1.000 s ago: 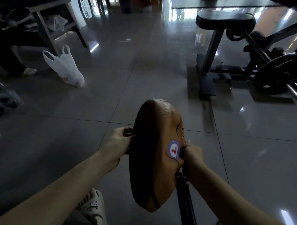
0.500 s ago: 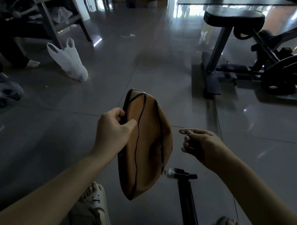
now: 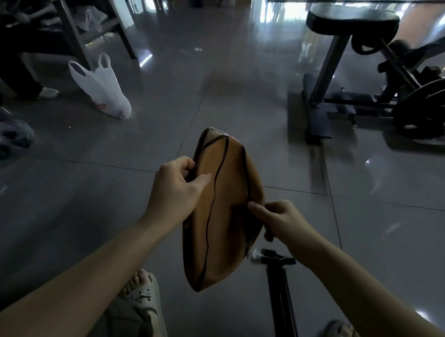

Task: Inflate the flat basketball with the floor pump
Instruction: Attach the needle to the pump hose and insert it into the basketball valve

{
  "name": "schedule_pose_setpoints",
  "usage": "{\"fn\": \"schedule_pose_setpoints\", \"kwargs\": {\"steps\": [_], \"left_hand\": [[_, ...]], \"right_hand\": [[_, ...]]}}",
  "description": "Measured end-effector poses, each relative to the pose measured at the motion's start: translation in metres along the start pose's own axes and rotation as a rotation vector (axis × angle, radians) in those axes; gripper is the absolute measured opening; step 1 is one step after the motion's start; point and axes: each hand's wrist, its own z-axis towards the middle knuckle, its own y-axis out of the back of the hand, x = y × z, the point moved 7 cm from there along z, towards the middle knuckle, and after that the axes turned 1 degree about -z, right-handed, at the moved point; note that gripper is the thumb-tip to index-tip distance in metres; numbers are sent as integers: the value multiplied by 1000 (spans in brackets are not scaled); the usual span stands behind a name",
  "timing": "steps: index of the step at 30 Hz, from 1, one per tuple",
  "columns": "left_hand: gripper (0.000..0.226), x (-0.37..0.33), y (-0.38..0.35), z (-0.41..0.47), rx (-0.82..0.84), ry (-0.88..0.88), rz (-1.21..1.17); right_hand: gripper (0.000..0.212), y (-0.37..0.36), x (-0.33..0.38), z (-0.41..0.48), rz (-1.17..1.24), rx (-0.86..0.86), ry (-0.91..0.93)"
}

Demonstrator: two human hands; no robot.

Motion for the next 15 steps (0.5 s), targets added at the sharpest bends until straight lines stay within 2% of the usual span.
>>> {"fn": "schedule_pose_setpoints", "kwargs": {"steps": [3,7,10,11,12,13,15], "left_hand": [[5,11,-3,4,67,120,-145],[11,20,-1,10,130,309,-472],[19,29,-1,14,150,394,-610],[20,33,-1,16,160,388,-549],[22,37,-2,17,168,340,-384],[28,39,-4,15,173,259,-138],[47,29,-7,8,62,-17,368]], "right_hand": [[36,7,-1,-2,138,-6,44],[40,10,8,-5,198,1,131],[41,12,14,0,166,-83,142],[41,12,16,1,134,-120,153],[45,12,17,1,99,-153,163],[50,11,16,0,67,-183,168],[55,9,11,-1,7,-256,158]]}}
